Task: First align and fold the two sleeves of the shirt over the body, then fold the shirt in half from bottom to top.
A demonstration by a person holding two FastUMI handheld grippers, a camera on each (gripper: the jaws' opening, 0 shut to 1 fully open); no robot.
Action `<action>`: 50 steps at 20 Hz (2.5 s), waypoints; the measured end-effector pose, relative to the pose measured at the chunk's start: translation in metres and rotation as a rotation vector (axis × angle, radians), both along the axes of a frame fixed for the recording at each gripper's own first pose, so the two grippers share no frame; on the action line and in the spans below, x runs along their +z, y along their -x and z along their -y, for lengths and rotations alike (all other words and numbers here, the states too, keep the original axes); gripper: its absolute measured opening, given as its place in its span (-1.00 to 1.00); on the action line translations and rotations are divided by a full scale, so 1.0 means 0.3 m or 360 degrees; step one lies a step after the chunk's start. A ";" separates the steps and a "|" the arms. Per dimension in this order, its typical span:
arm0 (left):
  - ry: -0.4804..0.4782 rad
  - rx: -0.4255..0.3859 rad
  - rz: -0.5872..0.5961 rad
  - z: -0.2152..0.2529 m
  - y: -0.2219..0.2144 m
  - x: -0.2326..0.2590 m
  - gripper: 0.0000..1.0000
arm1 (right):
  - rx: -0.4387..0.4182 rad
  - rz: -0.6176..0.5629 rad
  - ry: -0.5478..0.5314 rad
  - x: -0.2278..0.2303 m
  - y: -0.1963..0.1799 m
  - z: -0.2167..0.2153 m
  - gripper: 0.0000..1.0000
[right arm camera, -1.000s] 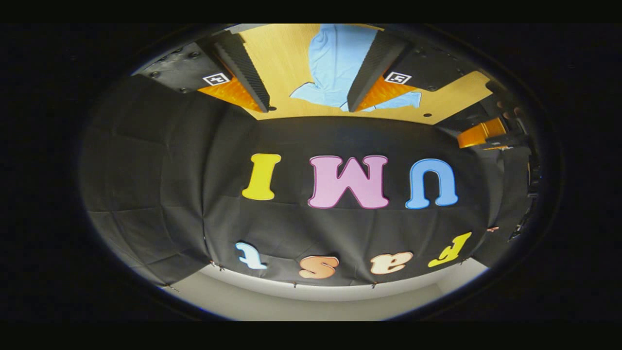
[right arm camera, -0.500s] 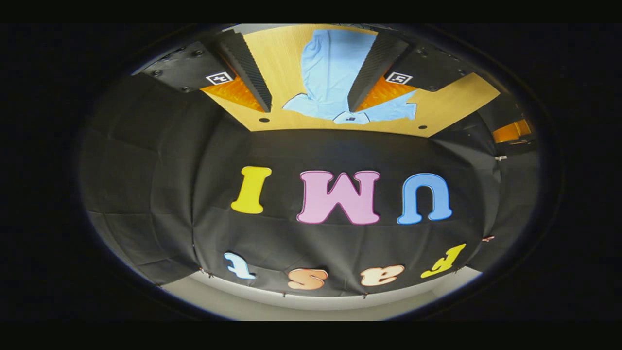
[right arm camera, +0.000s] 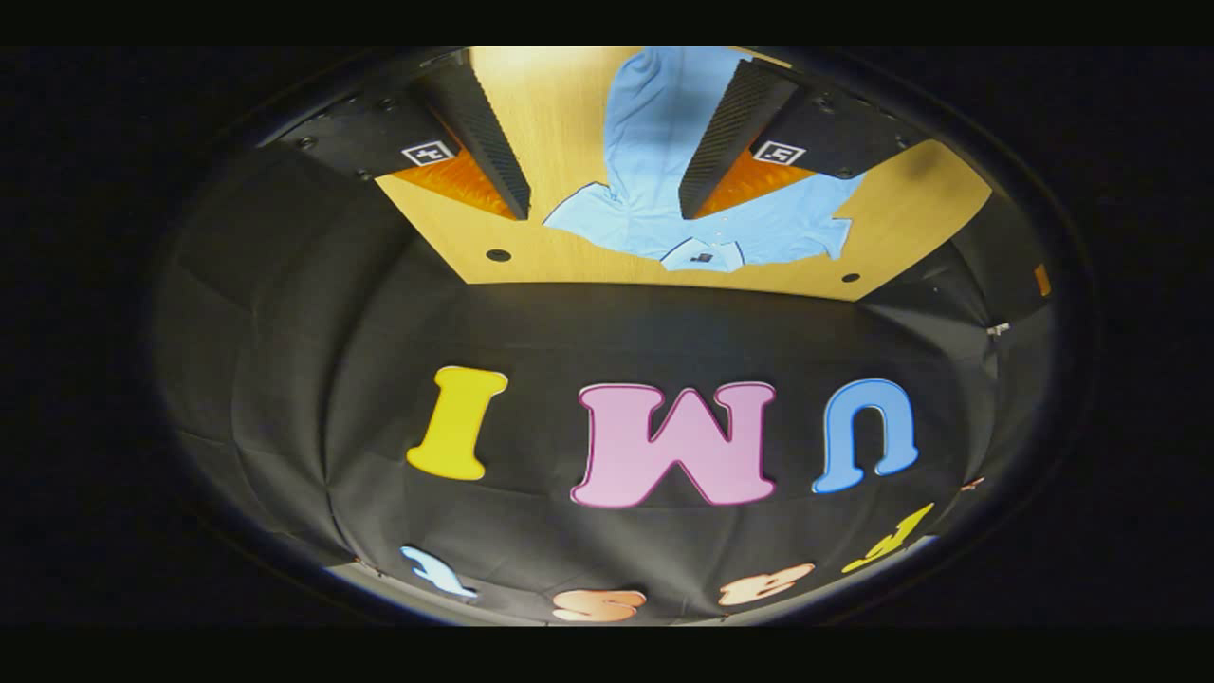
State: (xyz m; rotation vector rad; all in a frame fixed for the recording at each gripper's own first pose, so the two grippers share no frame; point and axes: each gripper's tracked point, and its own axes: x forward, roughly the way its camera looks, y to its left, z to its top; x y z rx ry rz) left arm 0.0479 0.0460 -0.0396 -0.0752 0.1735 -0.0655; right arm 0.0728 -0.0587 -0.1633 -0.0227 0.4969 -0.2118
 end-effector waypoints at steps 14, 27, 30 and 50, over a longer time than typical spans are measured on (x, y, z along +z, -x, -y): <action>-0.0033 0.0391 -0.0318 0.039 -0.151 -0.160 0.98 | -0.0148 -0.0524 -0.0131 -0.698 -0.535 0.414 0.96; -0.0104 0.0373 -0.0437 0.104 -0.253 -0.244 0.99 | -0.0223 -0.0682 -0.0245 -0.961 -0.602 0.486 0.78; -0.0099 0.0401 -0.0450 0.093 -0.241 -0.254 0.98 | -0.0143 -0.0634 -0.0227 -0.962 -0.627 0.463 0.45; -0.0014 0.0502 -0.0541 0.057 -0.150 -0.362 0.99 | 0.0160 -0.0314 -0.0147 -0.719 -0.789 0.139 -0.90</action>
